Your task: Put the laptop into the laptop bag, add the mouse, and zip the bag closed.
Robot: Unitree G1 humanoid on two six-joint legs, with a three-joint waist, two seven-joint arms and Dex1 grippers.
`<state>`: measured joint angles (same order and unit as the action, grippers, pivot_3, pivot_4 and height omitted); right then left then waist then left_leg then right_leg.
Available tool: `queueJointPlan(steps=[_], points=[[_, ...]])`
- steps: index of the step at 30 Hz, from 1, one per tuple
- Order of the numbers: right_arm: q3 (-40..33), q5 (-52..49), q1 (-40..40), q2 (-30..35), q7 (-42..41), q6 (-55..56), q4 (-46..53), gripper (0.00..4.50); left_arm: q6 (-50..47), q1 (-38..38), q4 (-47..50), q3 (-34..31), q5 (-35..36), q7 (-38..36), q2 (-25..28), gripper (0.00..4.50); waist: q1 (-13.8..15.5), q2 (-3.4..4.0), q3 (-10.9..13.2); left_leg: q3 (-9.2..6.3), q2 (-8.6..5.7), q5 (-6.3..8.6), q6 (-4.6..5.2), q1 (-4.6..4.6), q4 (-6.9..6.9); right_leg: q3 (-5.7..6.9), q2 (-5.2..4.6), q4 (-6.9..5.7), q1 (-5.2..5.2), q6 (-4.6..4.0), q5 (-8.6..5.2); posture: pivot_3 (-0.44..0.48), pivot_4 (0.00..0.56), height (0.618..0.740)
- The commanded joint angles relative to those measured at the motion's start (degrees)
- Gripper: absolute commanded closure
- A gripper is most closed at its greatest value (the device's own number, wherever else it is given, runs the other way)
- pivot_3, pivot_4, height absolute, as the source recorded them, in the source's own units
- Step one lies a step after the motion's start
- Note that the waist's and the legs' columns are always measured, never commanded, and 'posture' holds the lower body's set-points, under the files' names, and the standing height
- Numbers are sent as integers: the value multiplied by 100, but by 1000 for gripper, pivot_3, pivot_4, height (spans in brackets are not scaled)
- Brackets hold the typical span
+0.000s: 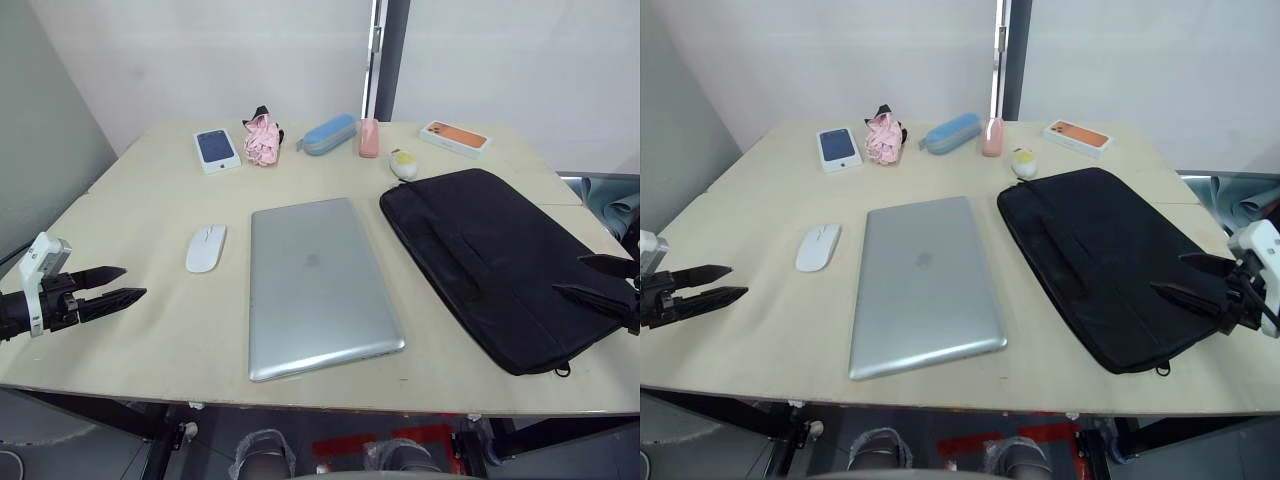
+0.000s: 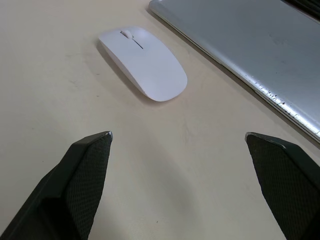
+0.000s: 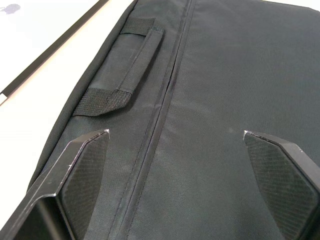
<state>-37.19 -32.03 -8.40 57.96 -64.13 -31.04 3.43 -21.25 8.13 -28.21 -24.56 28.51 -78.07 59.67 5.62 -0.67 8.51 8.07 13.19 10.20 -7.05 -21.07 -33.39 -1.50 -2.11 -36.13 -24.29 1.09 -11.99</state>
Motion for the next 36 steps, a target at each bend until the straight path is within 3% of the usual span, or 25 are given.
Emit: queueJointPlan(steps=[1, 20, 25, 30, 36], points=[[-25, 0, 87, -15, 22, 117, 46, 0, 0, 89, 52, -65, 23, -53, 105, 37, 0, 0, 0, 0, 0, 0, 0, 0, 0, 0, 0, 0, 0, 0, 0, 0, 150, 740], [109, 89, 241, 15, -45, 271, -127, 0, -976, 21, 1195, -140, 512, 170, -78, 37, -2, 0, 0, 0, 0, -1, 1, -1, -2, 0, 0, -2, 0, 0, 0, 0, 150, 740], [81, -117, 468, -58, 19, 189, -19, 0, -1975, 336, 1504, -386, 1252, 517, -308, 37, -2, 0, 0, 1, -1, -1, 2, -1, -5, -1, 0, -5, 0, 0, 0, 0, 150, 740], [346, -505, 916, -130, 136, -128, 463, 1550, -3209, 374, 1877, -190, 1792, 1020, -593, 0, -17, 7, -4, 1, -1, -1, 1, -2, -17, -5, 0, -20, 0, -1, 0, 0, 150, 740], [1659, -276, 1981, -518, 657, -188, 778, 3562, -4133, 351, 1723, 332, 1640, 1525, -639, 0, -61, 10, -7, 0, 2, -2, 1, 1, -20, -5, 5, -34, -1, -2, 0, 0, 150, 740]])
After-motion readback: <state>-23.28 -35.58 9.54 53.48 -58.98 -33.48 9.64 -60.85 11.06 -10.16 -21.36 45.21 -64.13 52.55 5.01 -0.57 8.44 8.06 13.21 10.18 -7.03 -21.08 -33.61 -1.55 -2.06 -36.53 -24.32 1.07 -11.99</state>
